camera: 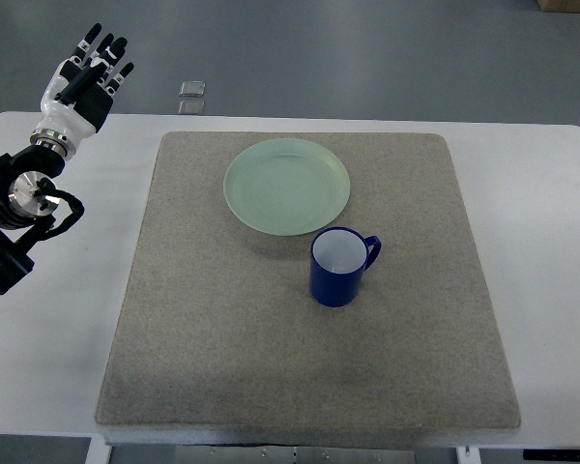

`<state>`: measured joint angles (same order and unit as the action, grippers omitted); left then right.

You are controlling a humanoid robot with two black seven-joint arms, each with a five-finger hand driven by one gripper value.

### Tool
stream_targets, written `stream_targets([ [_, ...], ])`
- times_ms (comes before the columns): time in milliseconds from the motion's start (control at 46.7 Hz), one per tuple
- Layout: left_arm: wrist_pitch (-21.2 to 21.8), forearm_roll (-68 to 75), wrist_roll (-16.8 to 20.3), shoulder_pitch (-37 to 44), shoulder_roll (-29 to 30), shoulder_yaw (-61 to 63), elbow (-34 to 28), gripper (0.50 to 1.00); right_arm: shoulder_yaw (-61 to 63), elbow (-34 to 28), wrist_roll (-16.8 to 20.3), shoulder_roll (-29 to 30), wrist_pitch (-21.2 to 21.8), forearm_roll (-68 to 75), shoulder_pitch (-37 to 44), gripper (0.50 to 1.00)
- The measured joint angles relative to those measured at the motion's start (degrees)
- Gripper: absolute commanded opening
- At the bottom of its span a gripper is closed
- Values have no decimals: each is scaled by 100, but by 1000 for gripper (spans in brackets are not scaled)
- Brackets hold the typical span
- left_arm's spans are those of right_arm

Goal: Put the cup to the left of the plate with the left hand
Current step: 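Raise the left hand and swing it over the mat toward the plate, then reach the left hand past the plate to the blue mug's side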

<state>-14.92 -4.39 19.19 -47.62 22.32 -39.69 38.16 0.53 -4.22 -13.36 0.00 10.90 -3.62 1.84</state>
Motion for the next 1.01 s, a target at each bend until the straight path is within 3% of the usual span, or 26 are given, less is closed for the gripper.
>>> stream_targets([
  [278, -855, 1155, -13, 42, 800, 575, 1172, 996, 0, 0, 0, 0, 0, 0, 0, 932],
  [600, -1924, 2469, -3, 61, 1100, 714, 1529, 999, 0, 0, 0, 0, 0, 0, 1, 932],
  [1007, -2010, 3596, -2, 266, 1322, 1005, 2232, 999, 0, 0, 0, 0, 0, 0, 1, 932],
])
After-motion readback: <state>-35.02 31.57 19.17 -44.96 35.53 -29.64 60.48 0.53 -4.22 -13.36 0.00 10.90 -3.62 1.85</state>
